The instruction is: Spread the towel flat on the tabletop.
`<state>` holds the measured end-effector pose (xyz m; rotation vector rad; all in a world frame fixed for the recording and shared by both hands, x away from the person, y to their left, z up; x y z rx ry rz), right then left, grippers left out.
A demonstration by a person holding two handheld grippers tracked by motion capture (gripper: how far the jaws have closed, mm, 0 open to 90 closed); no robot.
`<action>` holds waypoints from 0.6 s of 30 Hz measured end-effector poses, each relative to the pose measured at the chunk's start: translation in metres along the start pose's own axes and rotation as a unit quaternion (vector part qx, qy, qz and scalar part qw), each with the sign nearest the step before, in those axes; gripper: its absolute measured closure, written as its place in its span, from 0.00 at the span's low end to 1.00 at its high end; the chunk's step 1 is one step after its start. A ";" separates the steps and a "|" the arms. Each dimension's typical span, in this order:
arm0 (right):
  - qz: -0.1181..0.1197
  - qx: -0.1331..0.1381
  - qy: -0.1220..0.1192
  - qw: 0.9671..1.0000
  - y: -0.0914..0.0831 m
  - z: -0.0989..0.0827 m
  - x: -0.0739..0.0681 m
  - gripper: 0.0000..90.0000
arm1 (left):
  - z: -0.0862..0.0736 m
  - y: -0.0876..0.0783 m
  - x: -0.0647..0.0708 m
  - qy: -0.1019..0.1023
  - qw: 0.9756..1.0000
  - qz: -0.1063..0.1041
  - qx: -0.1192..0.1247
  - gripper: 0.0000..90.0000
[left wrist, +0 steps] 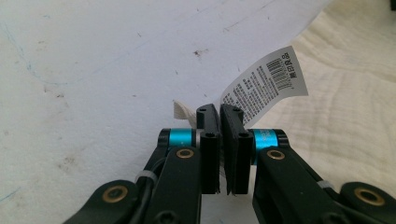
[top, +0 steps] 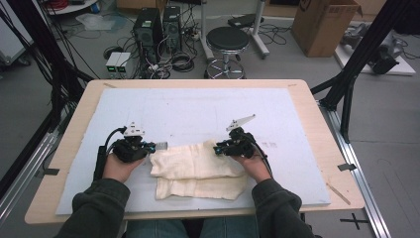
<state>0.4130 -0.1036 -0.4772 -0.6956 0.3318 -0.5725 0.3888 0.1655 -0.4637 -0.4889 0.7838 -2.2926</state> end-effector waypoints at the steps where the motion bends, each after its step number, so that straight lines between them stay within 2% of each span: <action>1: -0.003 0.005 -0.001 1.000 -0.002 0.003 -0.003 0.93 | 0.000 -0.001 0.001 0.000 1.000 -0.003 0.001 0.95; 3: -0.009 0.013 -0.014 1.000 -0.004 0.009 -0.010 0.94 | 0.000 -0.003 0.003 0.001 1.000 -0.003 0.005 0.95; 4: -0.003 0.012 -0.024 1.000 -0.003 0.010 -0.015 0.94 | 0.000 -0.004 0.004 0.001 1.000 -0.003 0.006 0.95; 7: 0.007 -0.011 -0.061 0.998 0.006 0.008 -0.036 0.93 | 0.001 -0.006 0.005 0.004 1.000 -0.004 0.008 0.95; 9: 0.013 -0.026 -0.075 0.997 0.011 0.004 -0.047 0.91 | 0.001 -0.007 0.006 0.004 1.000 -0.006 0.010 0.95; 10: 0.022 -0.033 -0.087 0.995 0.016 0.001 -0.053 0.89 | 0.001 -0.007 0.006 0.002 1.000 -0.006 0.012 0.95; 12: 0.032 -0.060 -0.097 0.993 0.023 -0.007 -0.060 0.84 | 0.000 -0.008 0.007 0.003 1.000 -0.008 0.011 0.95; 13: 0.034 -0.051 -0.099 0.993 0.023 -0.007 -0.061 0.82 | 0.000 -0.008 0.007 0.001 1.000 -0.007 0.014 0.95; 16: 0.047 -0.050 -0.086 0.994 0.020 -0.007 -0.060 0.74 | -0.002 -0.009 0.006 0.002 1.000 -0.006 0.011 0.95; 18: 0.047 -0.042 -0.090 0.994 0.015 -0.004 -0.059 0.71 | -0.001 -0.008 0.006 -0.001 1.000 -0.007 0.014 0.95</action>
Point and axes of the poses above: each handheld gripper's, and its own axes: y roughly forward along the jaws, z roughly out of its top, x roughly to its right, the point moved 8 cm from there along y, roughly forward along the jaws, and after that the axes turned 9 degrees about -z, right-handed, at the moved point
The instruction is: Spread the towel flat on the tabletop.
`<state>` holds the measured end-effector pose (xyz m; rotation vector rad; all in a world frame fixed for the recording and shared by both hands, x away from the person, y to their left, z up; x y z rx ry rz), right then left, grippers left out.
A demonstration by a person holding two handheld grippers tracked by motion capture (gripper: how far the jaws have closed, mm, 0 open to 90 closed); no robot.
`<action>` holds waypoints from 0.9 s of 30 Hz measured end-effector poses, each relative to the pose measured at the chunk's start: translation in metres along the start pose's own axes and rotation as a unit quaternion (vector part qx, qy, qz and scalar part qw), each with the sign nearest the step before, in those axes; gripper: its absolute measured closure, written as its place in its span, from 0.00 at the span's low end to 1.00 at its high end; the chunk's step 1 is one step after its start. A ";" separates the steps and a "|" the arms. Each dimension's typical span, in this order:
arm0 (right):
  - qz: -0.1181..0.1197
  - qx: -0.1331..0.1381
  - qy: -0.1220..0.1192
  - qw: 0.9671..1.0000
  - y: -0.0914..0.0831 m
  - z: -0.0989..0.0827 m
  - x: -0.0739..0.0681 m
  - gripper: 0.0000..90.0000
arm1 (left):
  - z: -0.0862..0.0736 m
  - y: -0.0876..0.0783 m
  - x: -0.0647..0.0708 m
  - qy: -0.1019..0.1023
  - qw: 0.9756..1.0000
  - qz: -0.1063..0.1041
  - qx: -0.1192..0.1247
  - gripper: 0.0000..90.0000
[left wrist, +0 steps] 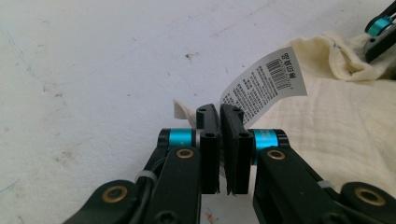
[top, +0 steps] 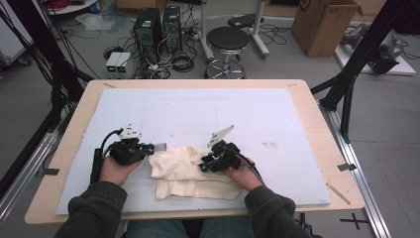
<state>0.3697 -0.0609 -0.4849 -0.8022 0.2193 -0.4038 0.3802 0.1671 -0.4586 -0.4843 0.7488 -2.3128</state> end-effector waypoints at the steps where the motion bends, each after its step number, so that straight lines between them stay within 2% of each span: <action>1: -0.001 0.004 0.000 1.000 -0.002 0.002 0.001 0.70 | 0.000 0.000 0.000 0.000 1.000 0.001 0.000 0.95; 4: -0.004 0.019 0.004 1.000 -0.008 0.008 0.007 0.70 | 0.000 0.000 0.000 0.000 1.000 0.001 -0.001 0.95; 8: -0.008 0.035 0.020 0.999 -0.014 0.017 0.018 0.72 | 0.000 0.000 -0.001 -0.002 1.000 0.000 -0.002 0.95; 11: -0.018 0.049 0.027 0.998 -0.016 0.024 0.031 0.74 | -0.001 0.000 -0.002 -0.002 1.000 0.002 -0.003 0.95; 14: -0.029 0.056 0.045 0.997 -0.021 0.026 0.042 0.78 | -0.001 0.000 -0.002 -0.003 1.000 0.002 -0.003 0.95; 16: -0.045 0.062 0.059 0.995 -0.023 0.025 0.053 0.81 | -0.002 -0.001 -0.003 -0.002 1.000 0.002 -0.004 0.95; 20: -0.060 0.073 0.095 0.991 -0.025 0.022 0.071 0.82 | -0.004 -0.002 -0.005 -0.002 1.000 0.004 -0.006 0.95; 24: -0.064 0.056 0.110 0.990 -0.020 0.015 0.081 0.83 | -0.006 -0.005 -0.008 -0.007 1.000 0.010 -0.005 0.95; 27: -0.064 0.034 0.103 0.992 -0.010 0.012 0.079 0.82 | -0.008 -0.006 -0.010 -0.010 1.000 0.011 -0.005 0.95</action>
Point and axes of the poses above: each handheld gripper's, and its own axes: y roughly forward along the jaws, z roughly out of its top, x roughly to its right, the point moved 8 cm from there along y, roughly forward along the jaws, and after that the axes turned 9 degrees about -z, right-handed, at the moved point
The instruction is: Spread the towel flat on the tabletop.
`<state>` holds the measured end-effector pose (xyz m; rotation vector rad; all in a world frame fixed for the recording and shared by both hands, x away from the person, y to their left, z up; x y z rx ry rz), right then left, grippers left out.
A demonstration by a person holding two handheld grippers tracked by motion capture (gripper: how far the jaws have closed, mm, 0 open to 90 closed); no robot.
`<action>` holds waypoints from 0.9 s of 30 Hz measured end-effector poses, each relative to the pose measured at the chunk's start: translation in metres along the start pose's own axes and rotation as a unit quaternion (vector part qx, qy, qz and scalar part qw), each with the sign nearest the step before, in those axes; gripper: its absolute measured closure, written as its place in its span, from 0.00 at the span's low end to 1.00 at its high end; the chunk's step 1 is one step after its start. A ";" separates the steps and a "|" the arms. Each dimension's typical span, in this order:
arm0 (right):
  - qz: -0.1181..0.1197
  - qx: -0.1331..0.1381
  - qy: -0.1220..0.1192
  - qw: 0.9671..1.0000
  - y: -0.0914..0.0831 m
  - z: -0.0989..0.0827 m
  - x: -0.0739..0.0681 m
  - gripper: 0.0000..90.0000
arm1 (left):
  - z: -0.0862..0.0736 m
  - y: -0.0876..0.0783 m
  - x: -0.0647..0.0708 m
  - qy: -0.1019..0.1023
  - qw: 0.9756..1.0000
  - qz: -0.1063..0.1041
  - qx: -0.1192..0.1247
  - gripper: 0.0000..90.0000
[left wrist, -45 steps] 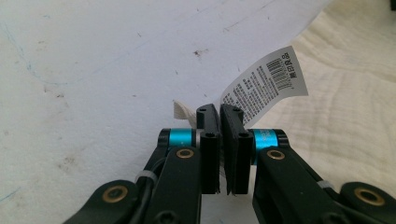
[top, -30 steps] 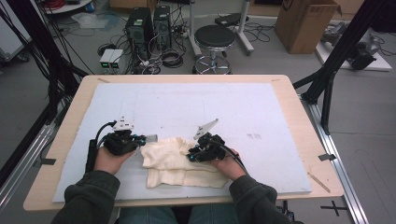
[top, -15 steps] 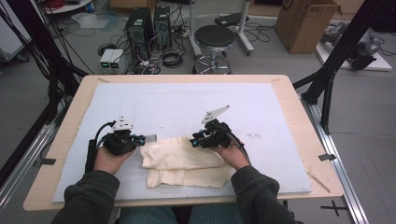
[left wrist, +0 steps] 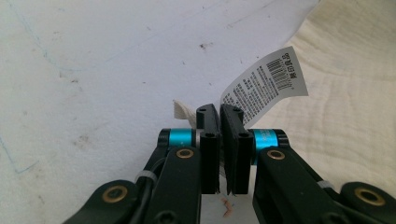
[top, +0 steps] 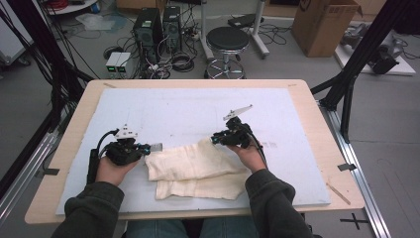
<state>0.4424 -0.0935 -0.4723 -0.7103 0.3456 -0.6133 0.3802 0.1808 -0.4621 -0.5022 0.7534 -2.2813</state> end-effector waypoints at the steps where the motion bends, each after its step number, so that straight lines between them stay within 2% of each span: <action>1: 0.001 -0.008 -0.004 1.000 0.004 -0.001 -0.002 0.82 | 0.000 0.000 0.000 -0.001 1.000 -0.002 0.000 0.95; 5: 0.023 -0.029 -0.015 0.999 0.015 -0.004 -0.014 0.81 | -0.002 -0.003 -0.001 0.001 1.000 0.002 0.000 0.95; 7: 0.039 -0.032 -0.036 0.998 0.017 -0.004 -0.024 0.80 | -0.004 -0.005 -0.002 -0.002 1.000 0.003 0.001 0.95; 8: 0.034 -0.033 -0.046 0.998 0.017 -0.004 -0.026 0.80 | -0.005 -0.006 -0.003 -0.002 1.000 0.002 0.001 0.95; 12: -0.004 -0.043 -0.054 0.998 0.019 -0.005 -0.019 0.78 | -0.007 -0.007 -0.003 -0.006 1.000 0.002 0.001 0.95; 18: -0.016 -0.056 -0.061 0.996 0.023 -0.008 -0.020 0.82 | -0.007 -0.004 -0.002 -0.006 1.000 0.000 0.002 0.95; 21: -0.002 -0.054 -0.046 0.997 0.021 -0.008 -0.016 0.95 | -0.007 -0.003 -0.003 -0.005 1.000 0.000 0.000 0.95; 23: -0.004 -0.056 -0.044 0.997 0.020 -0.009 -0.016 0.96 | -0.006 -0.003 -0.003 -0.006 1.000 0.001 0.002 0.95; 24: -0.007 -0.053 -0.052 0.997 0.019 -0.008 -0.015 0.97 | -0.006 -0.003 -0.003 -0.006 1.000 -0.001 0.003 0.95; 27: -0.017 -0.037 -0.048 0.998 0.010 -0.004 -0.013 0.97 | -0.004 -0.003 -0.003 -0.007 1.000 0.001 0.009 0.95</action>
Point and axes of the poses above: each handheld gripper's, and its own axes: y roughly forward along the jaws, z roughly out of its top, x roughly to its right, the point moved 8 cm from there along y, roughly forward along the jaws, and after that the axes turned 9 degrees about -z, right-handed, at the moved point
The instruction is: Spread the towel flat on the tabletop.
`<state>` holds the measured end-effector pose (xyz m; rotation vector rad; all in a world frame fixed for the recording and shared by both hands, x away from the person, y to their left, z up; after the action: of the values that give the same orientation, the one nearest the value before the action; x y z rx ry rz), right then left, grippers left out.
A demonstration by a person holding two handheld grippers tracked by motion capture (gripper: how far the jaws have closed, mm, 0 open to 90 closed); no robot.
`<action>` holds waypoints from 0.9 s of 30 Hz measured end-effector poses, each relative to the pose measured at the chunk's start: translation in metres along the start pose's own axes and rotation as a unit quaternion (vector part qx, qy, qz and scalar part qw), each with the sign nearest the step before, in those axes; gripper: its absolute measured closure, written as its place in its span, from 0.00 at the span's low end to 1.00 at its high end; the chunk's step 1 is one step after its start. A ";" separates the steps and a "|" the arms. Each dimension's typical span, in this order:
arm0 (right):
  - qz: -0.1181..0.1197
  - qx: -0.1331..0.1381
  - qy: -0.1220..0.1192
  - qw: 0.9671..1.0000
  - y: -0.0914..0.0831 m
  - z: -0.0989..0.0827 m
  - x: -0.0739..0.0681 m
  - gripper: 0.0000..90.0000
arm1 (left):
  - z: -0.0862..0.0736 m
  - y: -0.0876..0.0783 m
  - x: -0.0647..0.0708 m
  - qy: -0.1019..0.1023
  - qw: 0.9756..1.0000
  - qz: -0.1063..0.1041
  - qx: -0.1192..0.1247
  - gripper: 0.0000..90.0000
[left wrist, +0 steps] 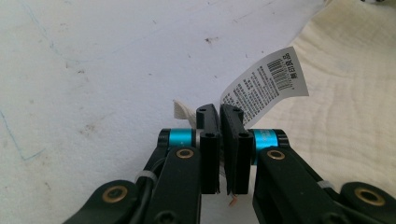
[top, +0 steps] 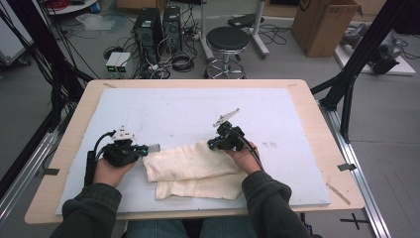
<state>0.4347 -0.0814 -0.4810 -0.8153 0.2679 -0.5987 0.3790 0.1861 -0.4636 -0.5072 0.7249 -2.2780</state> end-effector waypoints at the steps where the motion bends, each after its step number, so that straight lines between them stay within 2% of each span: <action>1: -0.002 0.007 0.002 1.000 -0.004 0.001 0.002 0.97 | 0.001 0.001 0.000 0.000 1.000 -0.001 0.002 0.95; 9: -0.035 0.037 0.003 0.999 -0.037 0.002 0.021 0.97 | 0.015 0.006 -0.005 -0.010 1.000 0.002 0.022 0.95; 16: -0.055 0.052 0.006 0.997 -0.059 -0.001 0.035 0.97 | 0.033 0.011 -0.008 -0.005 0.999 0.007 0.034 0.95; 18: -0.063 0.055 0.007 0.996 -0.064 -0.001 0.039 0.97 | 0.039 0.014 -0.010 -0.015 0.999 0.007 0.045 0.95; 19: -0.063 0.057 0.009 0.996 -0.066 0.000 0.041 0.97 | 0.041 0.016 -0.013 -0.013 0.999 0.010 0.040 0.95; 23: -0.077 0.050 0.009 0.996 -0.069 0.002 0.054 0.97 | 0.059 0.025 -0.023 -0.022 0.998 0.017 0.058 0.95; 25: -0.088 0.049 0.015 0.995 -0.067 0.008 0.067 0.97 | 0.074 0.034 -0.034 -0.016 0.997 0.034 0.063 0.95; 26: -0.100 0.046 0.016 0.994 -0.065 0.013 0.077 0.97 | 0.082 0.040 -0.041 -0.023 0.997 0.039 0.069 0.95; 27: -0.113 0.049 0.030 0.992 -0.062 0.020 0.089 0.97 | 0.090 0.046 -0.049 -0.021 0.996 0.052 0.071 0.94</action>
<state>0.4907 -0.1551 -0.4209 -0.7390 0.2000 -0.8429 0.4834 0.1610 -0.4304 -0.4384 0.5510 -2.1961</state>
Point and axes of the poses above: each handheld gripper's, and its own axes: y roughly forward along the jaws, z roughly out of its top, x roughly to its right, the point moved 8 cm from there along y, roughly forward along the jaws, and after that the axes turned 9 degrees about -z, right-handed, at the moved point
